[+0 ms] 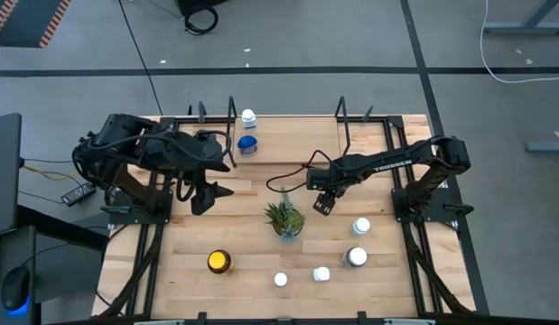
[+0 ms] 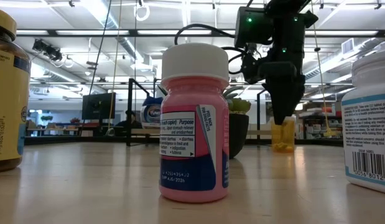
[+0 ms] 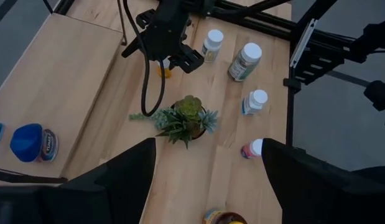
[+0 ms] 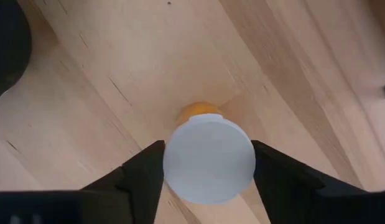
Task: Pick and place medicine bottles onto shelf by color
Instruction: Put the orange pill bottle on the shelf
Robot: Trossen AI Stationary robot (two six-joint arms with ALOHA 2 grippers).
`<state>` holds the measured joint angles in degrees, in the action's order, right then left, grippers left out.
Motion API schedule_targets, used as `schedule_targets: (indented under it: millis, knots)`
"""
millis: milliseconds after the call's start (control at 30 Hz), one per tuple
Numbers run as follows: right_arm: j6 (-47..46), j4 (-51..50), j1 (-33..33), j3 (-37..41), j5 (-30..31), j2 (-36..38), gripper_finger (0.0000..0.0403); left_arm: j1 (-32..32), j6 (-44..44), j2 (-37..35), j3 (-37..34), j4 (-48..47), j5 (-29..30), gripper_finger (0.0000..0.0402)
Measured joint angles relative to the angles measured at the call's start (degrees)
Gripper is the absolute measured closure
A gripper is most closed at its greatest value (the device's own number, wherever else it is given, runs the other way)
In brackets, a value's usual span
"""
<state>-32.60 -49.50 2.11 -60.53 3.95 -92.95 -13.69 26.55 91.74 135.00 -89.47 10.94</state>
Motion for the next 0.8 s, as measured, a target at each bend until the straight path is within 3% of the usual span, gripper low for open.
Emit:
schedule_targets:
  millis: [333,800]
  knots:
    - [0.17,-0.17,0.71,-1.98,-0.33,0.00,0.0170,0.02,0.25,0.00,0.00,0.00,0.00,0.0104]
    - [7.90,-6.69,10.65,-18.54,-1.05,0.00,0.0177,0.02,-0.04,0.00,0.00,0.00,2.12,0.0104]
